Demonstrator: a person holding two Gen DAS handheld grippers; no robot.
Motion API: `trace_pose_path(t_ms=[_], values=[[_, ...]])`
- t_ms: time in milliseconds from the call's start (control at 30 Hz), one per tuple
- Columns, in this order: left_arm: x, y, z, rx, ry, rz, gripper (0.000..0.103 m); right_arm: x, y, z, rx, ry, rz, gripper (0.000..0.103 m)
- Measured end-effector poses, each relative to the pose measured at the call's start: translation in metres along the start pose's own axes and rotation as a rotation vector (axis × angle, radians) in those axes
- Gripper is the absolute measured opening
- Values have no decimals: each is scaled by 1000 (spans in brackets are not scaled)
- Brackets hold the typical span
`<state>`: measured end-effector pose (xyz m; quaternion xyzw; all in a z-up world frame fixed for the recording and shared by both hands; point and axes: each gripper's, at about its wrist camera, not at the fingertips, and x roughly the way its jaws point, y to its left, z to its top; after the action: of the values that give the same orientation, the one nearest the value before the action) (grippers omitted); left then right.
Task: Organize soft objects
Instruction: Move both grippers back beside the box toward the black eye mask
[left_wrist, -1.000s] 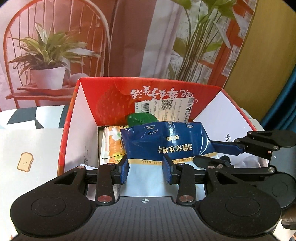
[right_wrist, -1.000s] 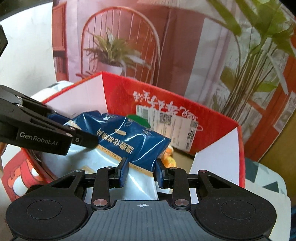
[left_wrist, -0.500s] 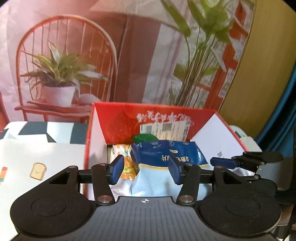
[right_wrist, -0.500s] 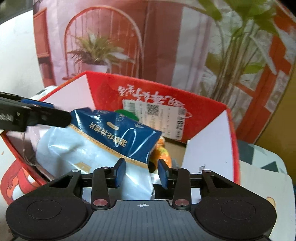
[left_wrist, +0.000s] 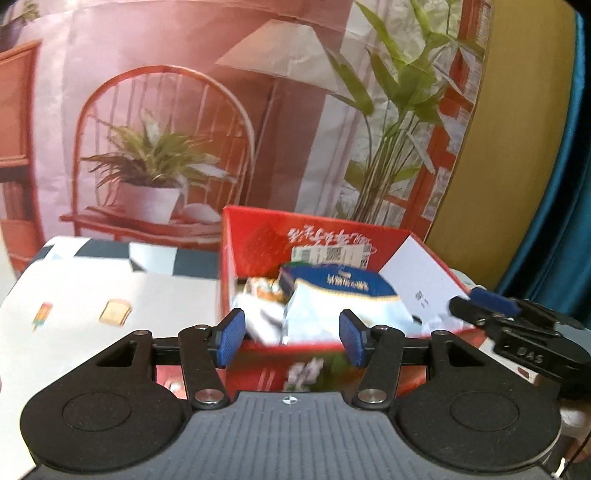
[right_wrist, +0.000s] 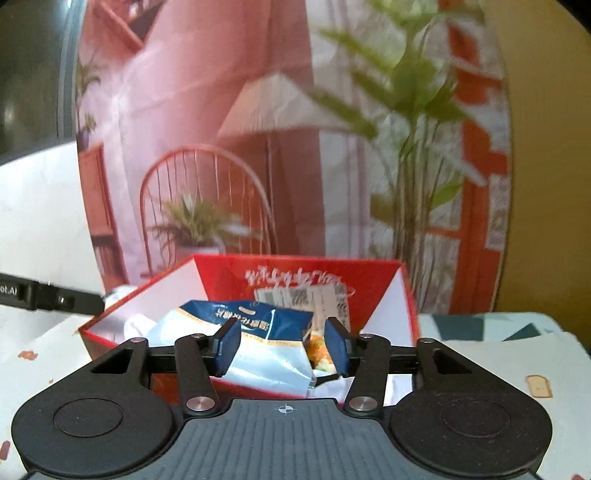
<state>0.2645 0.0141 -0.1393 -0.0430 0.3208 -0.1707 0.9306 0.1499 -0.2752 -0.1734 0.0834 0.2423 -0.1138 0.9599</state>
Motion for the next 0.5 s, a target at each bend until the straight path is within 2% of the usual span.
trace_pose_path(t_ms=[133,233,400,500], values=[[-9,2,-19,-12,11,25,59,-27,2,-18,-6,-64,-10,48],[-7,4,-32,-32,45,30,59,-40,2,-30,-1,-73,-18,48],[5,6,-53,-66,105,37,59,-45,0,-53,25,-30,-54,48],[12,4,-66,-55,130,51,59,-37,2,-66,38,28,-60,47]])
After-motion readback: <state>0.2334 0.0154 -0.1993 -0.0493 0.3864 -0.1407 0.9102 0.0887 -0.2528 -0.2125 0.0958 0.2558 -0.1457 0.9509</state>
